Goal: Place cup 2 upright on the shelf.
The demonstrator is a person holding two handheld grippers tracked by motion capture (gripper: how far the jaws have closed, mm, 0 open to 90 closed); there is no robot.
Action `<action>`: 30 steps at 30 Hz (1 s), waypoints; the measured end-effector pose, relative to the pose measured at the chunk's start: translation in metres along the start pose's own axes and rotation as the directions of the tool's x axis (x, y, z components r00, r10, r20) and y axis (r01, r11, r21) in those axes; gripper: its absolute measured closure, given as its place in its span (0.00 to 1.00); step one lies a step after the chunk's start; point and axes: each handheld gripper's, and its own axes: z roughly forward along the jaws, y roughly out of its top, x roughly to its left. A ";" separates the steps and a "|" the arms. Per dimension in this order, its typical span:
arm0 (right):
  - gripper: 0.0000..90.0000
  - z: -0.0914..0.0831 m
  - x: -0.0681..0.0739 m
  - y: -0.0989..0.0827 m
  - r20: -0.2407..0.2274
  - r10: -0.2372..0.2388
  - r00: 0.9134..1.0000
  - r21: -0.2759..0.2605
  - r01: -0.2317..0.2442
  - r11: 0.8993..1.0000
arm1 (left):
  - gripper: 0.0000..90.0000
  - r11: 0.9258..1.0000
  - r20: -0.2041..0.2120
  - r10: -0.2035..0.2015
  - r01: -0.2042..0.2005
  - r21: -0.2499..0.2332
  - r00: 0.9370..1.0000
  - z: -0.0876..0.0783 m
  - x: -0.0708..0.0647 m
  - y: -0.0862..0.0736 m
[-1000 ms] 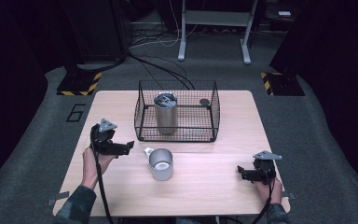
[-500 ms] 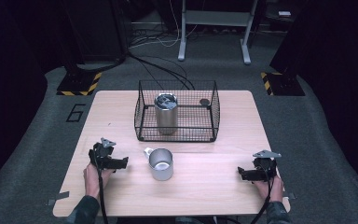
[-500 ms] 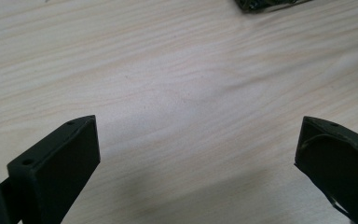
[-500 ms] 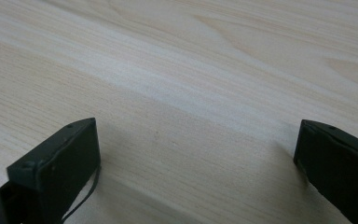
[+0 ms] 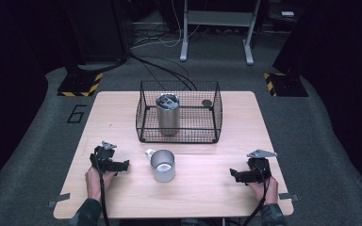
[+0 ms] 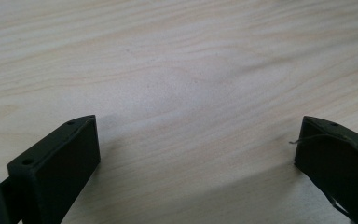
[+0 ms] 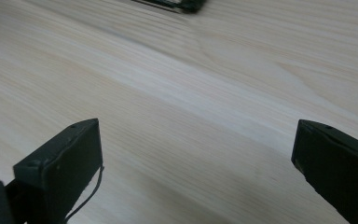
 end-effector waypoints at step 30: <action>0.03 0.024 0.139 0.074 -0.322 -0.255 0.912 -0.078 0.243 0.967 | 0.01 0.995 -0.008 -0.005 0.004 -0.100 1.000 0.002 0.001 -0.010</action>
